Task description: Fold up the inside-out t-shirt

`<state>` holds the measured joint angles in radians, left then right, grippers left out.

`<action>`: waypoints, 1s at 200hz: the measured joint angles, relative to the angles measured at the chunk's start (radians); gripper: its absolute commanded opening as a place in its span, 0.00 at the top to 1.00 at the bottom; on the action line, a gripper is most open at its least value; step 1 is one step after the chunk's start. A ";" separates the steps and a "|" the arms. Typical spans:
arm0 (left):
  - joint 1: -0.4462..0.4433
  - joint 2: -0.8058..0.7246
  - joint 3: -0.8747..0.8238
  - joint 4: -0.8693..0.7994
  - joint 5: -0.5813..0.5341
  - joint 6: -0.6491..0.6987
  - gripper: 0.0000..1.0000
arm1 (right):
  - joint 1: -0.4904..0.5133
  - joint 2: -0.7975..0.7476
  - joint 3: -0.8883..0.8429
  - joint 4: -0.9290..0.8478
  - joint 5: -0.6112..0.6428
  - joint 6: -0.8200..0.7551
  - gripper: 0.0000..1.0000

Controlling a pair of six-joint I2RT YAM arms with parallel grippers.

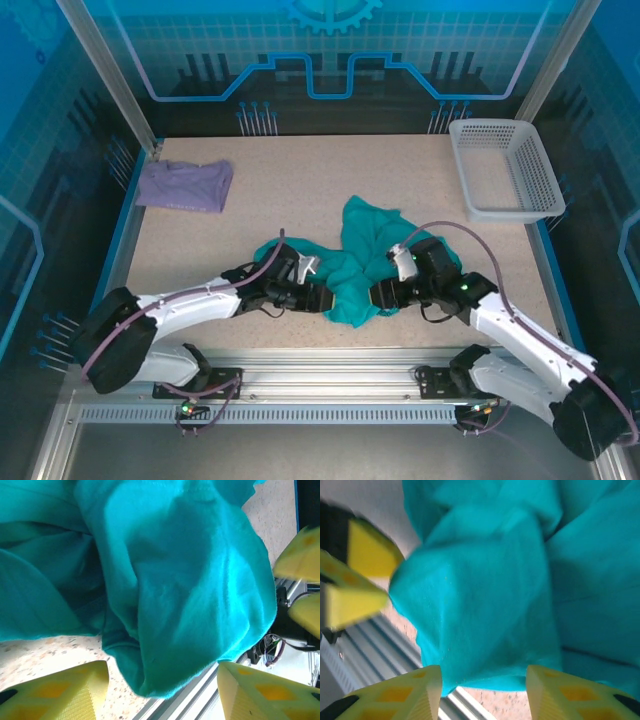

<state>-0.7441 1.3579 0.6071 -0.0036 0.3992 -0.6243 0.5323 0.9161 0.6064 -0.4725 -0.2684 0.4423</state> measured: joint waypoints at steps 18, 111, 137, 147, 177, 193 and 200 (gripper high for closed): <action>-0.008 0.033 0.002 0.017 0.014 0.000 0.72 | -0.027 0.023 0.008 0.028 -0.001 0.006 0.46; -0.058 -0.026 -0.103 0.030 0.012 0.082 0.79 | -0.016 0.388 0.103 0.132 -0.123 -0.016 0.56; -0.058 -0.026 -0.117 0.011 -0.012 0.094 0.72 | 0.014 0.412 0.103 0.146 -0.162 -0.027 0.75; -0.058 -0.031 -0.126 0.009 -0.024 0.097 0.67 | 0.027 0.412 0.102 0.146 -0.174 -0.021 0.82; -0.059 -0.075 -0.154 0.002 -0.056 0.104 0.51 | 0.059 0.382 0.081 0.153 -0.200 -0.049 0.96; -0.059 -0.120 -0.171 -0.011 -0.080 0.099 0.45 | 0.086 0.328 0.056 0.156 -0.207 -0.063 0.97; -0.059 -0.147 -0.180 -0.018 -0.092 0.098 0.43 | 0.105 0.298 0.042 0.166 -0.209 -0.072 0.98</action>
<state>-0.8028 1.2106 0.4271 -0.0216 0.3073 -0.5262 0.6373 1.2140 0.6487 -0.3069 -0.4770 0.3698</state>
